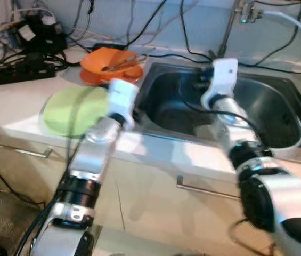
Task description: Kitchen organization
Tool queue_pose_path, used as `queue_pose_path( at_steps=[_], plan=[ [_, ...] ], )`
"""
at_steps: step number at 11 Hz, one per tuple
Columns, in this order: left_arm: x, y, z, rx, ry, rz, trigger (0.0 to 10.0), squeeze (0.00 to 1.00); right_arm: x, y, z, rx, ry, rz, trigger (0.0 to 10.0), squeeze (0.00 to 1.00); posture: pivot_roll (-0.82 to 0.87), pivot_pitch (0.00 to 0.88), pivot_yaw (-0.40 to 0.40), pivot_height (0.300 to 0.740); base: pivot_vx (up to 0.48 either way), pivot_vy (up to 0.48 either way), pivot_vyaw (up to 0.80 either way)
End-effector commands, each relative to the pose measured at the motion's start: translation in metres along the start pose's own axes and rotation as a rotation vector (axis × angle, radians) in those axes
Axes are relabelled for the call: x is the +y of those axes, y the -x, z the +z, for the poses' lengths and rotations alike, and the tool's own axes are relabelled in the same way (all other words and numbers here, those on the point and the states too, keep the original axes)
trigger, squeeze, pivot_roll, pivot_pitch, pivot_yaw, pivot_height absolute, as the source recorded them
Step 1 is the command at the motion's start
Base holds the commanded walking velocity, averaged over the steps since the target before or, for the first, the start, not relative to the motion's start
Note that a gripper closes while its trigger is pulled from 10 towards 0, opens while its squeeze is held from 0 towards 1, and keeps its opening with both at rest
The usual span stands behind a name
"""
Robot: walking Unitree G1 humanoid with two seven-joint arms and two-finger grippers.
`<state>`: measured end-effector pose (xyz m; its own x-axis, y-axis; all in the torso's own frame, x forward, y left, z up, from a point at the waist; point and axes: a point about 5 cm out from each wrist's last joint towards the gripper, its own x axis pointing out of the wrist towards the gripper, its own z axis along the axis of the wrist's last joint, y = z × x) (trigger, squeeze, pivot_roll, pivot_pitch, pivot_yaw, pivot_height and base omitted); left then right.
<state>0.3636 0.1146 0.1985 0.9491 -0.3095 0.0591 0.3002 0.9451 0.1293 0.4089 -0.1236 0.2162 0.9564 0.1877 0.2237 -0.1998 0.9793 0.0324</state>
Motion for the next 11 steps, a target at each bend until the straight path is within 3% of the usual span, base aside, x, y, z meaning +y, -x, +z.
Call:
queue_pose_path(
  at_steps=[1,2,3,4,7,8,11],
  plan=[
    [0.011,0.001,0.014,-0.063,-0.001,0.057,10.0,0.00,-0.002,0.001,0.004,-0.037,-0.050,0.000,10.0,0.00,0.25,0.000,-0.033,0.740,0.000,0.000,0.00],
    [0.026,0.007,0.015,-0.082,0.001,0.122,10.0,0.00,0.001,0.006,-0.001,-0.054,-0.093,0.010,10.0,0.00,0.24,0.000,-0.033,0.740,0.000,0.000,0.00],
    [0.035,0.014,0.012,-0.062,-0.079,0.115,10.0,0.00,0.001,0.012,-0.012,-0.029,-0.118,-0.004,10.0,0.00,0.25,0.000,-0.034,0.740,0.000,0.000,0.00],
    [0.039,0.027,0.007,-0.007,-0.231,0.017,10.0,0.00,0.001,0.019,-0.026,0.009,-0.150,-0.012,10.0,0.00,0.27,0.000,-0.037,0.740,0.000,0.000,0.00],
    [0.038,0.054,0.004,0.090,-0.418,-0.162,10.0,0.00,0.008,0.023,-0.034,0.036,-0.177,-0.002,10.0,0.00,0.28,0.000,-0.037,0.740,0.000,0.000,0.00],
    [0.033,0.065,0.002,0.148,-0.522,-0.255,10.0,0.00,0.009,0.022,-0.034,0.043,-0.183,0.000,10.0,0.00,0.29,0.000,-0.042,0.740,0.000,0.000,0.00],
    [0.034,0.081,-0.007,0.320,-0.714,-0.304,10.0,0.00,0.016,0.022,-0.035,0.055,-0.201,0.016,10.0,0.00,0.31,0.000,-0.047,0.740,0.000,0.000,0.00]
  ],
)
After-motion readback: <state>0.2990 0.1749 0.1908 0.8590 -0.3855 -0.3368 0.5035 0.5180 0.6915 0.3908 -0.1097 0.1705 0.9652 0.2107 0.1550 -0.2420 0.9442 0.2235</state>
